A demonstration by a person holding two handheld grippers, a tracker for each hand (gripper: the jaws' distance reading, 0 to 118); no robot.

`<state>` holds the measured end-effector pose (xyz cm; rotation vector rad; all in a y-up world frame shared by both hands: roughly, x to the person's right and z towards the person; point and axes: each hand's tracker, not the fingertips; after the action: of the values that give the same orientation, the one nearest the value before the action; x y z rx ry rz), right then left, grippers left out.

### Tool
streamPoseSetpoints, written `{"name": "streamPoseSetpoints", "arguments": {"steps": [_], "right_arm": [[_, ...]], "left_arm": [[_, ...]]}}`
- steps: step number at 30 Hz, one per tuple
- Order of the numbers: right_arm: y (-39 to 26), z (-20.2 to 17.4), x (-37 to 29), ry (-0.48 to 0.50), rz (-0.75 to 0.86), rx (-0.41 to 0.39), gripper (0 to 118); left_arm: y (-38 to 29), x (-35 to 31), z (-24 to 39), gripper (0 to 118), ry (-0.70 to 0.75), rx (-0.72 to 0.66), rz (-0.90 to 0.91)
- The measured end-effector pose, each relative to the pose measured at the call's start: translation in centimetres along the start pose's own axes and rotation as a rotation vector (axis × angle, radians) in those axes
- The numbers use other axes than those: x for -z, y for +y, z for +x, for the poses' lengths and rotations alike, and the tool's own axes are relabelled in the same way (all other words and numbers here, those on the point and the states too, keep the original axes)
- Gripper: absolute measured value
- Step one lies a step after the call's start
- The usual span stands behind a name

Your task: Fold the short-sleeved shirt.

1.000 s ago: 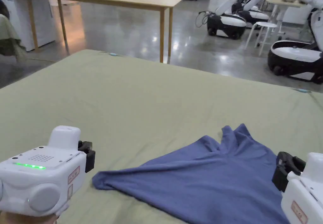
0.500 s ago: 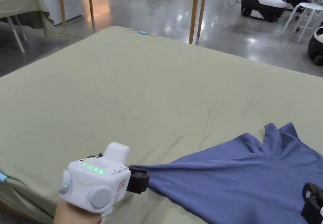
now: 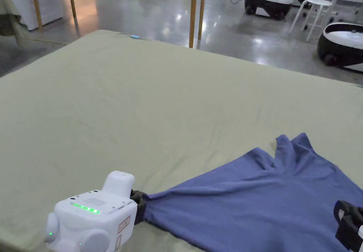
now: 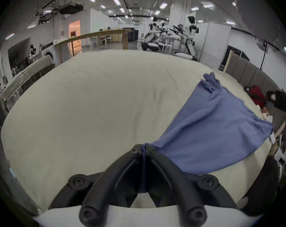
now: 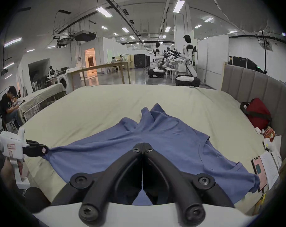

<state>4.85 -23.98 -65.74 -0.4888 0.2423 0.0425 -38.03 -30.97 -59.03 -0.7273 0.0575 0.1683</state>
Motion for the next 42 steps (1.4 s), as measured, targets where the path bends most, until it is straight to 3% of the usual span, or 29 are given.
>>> {"name": "streamPoseSetpoints", "arguments": {"steps": [7,11,12,14,15,16,17,20,21,25,26,27,29,30,31,35,39,42], "right_arm": [[3.2,7.2,3.4,-0.07,-0.023,0.013,1],[6.3,10.7,9.7,-0.094,-0.116,-0.09,2],[6.9,11.3,11.6,-0.086,-0.126,-0.111,24],[7.8,12.4,15.4,-0.049,-0.158,-0.125,107],[8.1,12.8,18.3,-0.047,-0.227,-0.153,118],[8.1,13.0,19.7,-0.071,-0.284,-0.179,116],[8.7,12.6,21.8,-0.05,-0.244,-0.214,117],[8.5,11.9,27.2,-0.059,-0.327,-0.25,117],[7.4,13.3,28.5,-0.053,-0.339,-0.254,117],[5.1,13.6,31.4,-0.009,-0.462,-0.215,116],[4.7,13.5,31.6,0.005,-0.504,-0.184,111],[4.6,13.6,31.5,0.05,-0.516,-0.141,94],[4.9,13.0,29.4,-0.007,-0.403,-0.131,72],[5.1,12.6,28.8,0.01,-0.419,-0.141,29],[5.2,12.2,28.3,0.01,-0.419,-0.157,6],[5.7,11.0,25.7,0.025,-0.422,-0.162,6],[7.1,11.7,20.5,0.043,-0.289,-0.001,6],[9.0,12.4,15.9,0.027,-0.202,0.018,6]], "left_arm": [[2.8,-3.8,2.2,2,-0.041,0.01,0.091],[3.5,-4.2,3.8,1,-0.055,0.027,0.112],[3.7,-4.1,3.9,1,-0.061,0.016,0.111],[3.6,-3.6,3.7,2,-0.054,0.01,0.111],[3.6,-3.4,3.7,2,-0.044,0.012,0.108],[3.6,-3.1,3.6,2,-0.042,0.008,0.096],[3.6,-3.0,3.6,2,-0.04,0.001,0.093],[3.8,-2.7,4.0,2,-0.026,-0.007,0.077],[3.8,-2.6,4.1,2,-0.02,-0.01,0.074],[3.9,-2.4,4.0,2,0.0,-0.02,0.075],[4.0,-2.4,3.9,2,0.002,-0.021,0.079],[4.1,-2.3,3.9,2,-0.002,-0.021,0.076],[4.3,-2.2,4.3,2,0.006,-0.01,0.073],[4.2,-2.2,4.0,2,0.005,-0.004,0.072],[4.3,-2.2,4.1,2,0.002,-0.004,0.072],[4.3,-2.4,4.3,2,-0.011,-0.01,0.075],[4.4,-2.2,3.9,2,-0.024,-0.006,0.073],[6.0,-2.2,3.8,1,-0.035,-0.003,0.087]]}}
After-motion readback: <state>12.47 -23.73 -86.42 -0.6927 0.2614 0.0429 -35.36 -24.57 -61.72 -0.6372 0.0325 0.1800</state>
